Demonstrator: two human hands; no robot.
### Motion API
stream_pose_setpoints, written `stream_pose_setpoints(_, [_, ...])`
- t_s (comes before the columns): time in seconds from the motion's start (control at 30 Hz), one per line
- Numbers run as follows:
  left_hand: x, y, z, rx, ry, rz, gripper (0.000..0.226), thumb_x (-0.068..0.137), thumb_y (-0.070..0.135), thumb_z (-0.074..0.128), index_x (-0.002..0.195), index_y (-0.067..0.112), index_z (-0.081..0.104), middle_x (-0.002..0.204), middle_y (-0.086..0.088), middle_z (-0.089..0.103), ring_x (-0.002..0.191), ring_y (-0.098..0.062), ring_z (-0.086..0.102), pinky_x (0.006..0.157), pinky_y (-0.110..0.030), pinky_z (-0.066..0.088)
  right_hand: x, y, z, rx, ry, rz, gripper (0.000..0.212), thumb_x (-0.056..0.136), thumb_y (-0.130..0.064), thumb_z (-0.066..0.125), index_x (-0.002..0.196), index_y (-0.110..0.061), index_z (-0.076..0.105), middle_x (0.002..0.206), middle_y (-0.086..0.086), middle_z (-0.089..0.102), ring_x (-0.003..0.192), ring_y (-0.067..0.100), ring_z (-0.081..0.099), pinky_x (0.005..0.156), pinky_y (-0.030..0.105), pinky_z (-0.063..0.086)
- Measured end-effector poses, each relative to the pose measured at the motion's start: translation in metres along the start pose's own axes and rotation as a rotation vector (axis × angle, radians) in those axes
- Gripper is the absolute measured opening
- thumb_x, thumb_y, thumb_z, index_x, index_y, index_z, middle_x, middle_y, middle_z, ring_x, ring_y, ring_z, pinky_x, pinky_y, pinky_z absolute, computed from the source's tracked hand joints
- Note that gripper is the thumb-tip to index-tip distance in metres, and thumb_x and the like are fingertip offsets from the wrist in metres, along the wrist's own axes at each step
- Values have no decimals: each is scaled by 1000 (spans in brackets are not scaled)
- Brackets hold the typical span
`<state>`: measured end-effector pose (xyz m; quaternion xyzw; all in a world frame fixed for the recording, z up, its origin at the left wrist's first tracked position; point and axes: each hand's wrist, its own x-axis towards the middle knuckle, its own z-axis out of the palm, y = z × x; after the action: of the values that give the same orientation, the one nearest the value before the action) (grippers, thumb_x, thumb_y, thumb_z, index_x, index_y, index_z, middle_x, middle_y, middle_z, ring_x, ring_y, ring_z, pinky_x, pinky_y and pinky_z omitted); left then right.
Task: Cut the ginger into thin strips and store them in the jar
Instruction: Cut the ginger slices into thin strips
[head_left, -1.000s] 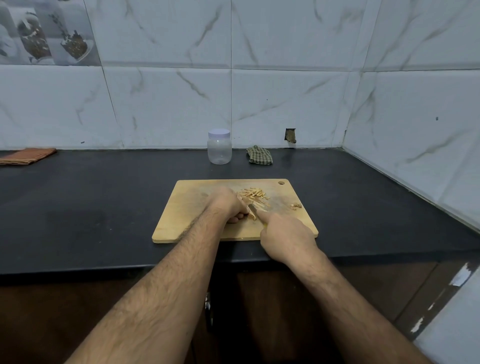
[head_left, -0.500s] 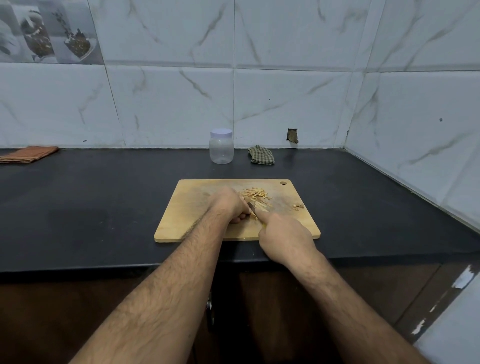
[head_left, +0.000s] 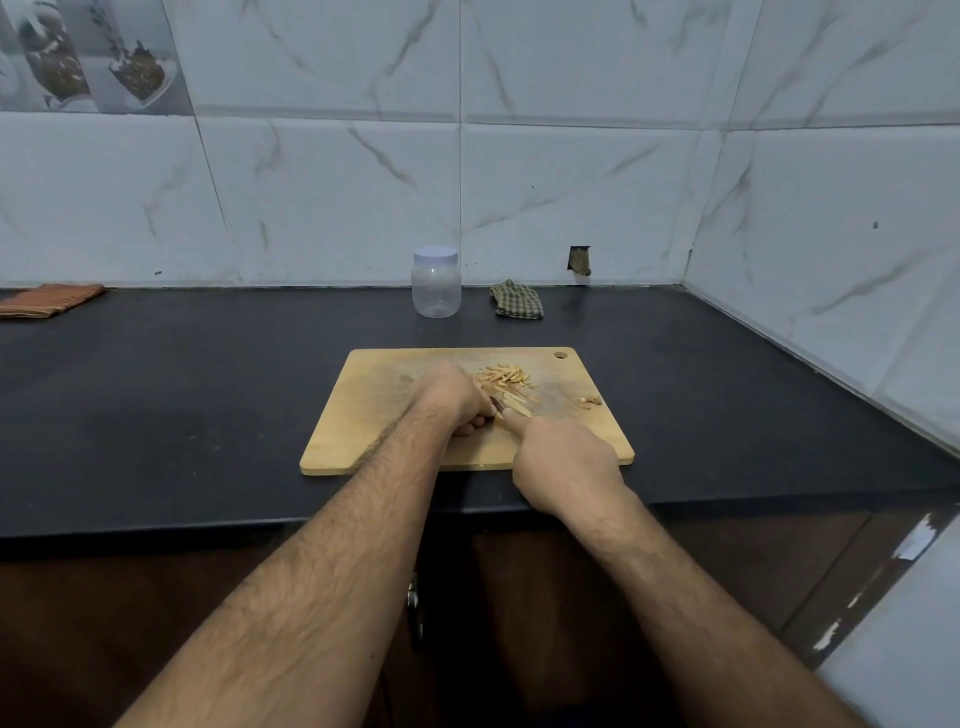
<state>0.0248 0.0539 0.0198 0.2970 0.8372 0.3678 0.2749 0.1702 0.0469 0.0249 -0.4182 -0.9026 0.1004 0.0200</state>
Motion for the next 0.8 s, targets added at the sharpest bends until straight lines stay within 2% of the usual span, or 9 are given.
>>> stream_pose_setpoints(0.1, [1, 0, 0, -14, 14, 1, 7, 85, 15, 74, 85, 8, 73, 73, -3, 67, 65, -15, 59, 76, -28, 57, -17, 8, 4, -12, -22, 4, 80, 91, -1, 43, 155, -42, 18, 124, 5, 59, 109, 26, 58, 72, 35, 43])
stream_pose_setpoints(0.17, [1, 0, 0, -20, 18, 5, 6, 85, 14, 75, 86, 8, 73, 75, -3, 68, 70, -16, 60, 81, -30, 57, -27, 13, 6, -6, -8, 6, 76, 93, -5, 42, 155, -42, 18, 123, 4, 61, 109, 25, 58, 73, 35, 44])
stream_pose_setpoints(0.27, [-1, 0, 0, -9, 25, 3, 6, 85, 14, 75, 85, 8, 73, 72, -2, 67, 65, -14, 58, 79, -29, 57, -33, 16, 7, -13, 5, 3, 71, 96, -9, 41, 155, -43, 18, 122, 3, 61, 107, 24, 58, 74, 36, 48])
stream_pose_setpoints(0.4, [-4, 1, -1, -2, 31, 2, 5, 85, 12, 74, 86, 8, 73, 69, -2, 65, 58, -12, 54, 66, -24, 54, -25, 14, 5, 18, 15, 27, 72, 95, -6, 41, 154, -42, 23, 123, 3, 61, 108, 23, 58, 75, 35, 47])
stream_pose_setpoints(0.53, [-4, -1, 1, -9, 47, 8, 5, 85, 13, 75, 86, 8, 75, 73, -3, 67, 66, -15, 58, 79, -30, 57, -16, 13, 1, 66, 28, 56, 70, 95, -7, 42, 153, -43, 26, 131, 2, 59, 115, 23, 57, 79, 34, 46])
stream_pose_setpoints(0.7, [-3, -2, 1, -26, 41, 10, 4, 86, 11, 74, 84, 7, 74, 72, -4, 67, 64, -15, 57, 79, -31, 57, -10, 10, 2, 147, 57, 15, 69, 93, -8, 40, 152, -43, 30, 135, -2, 57, 114, 21, 56, 72, 31, 42])
stream_pose_setpoints(0.8, [-2, -3, 2, -12, 48, 25, 6, 85, 10, 73, 80, 7, 74, 69, -3, 66, 64, -17, 58, 80, -32, 57, -6, 7, 2, 155, 59, -3, 67, 94, -9, 40, 152, -41, 31, 138, -1, 56, 118, 23, 54, 75, 32, 43])
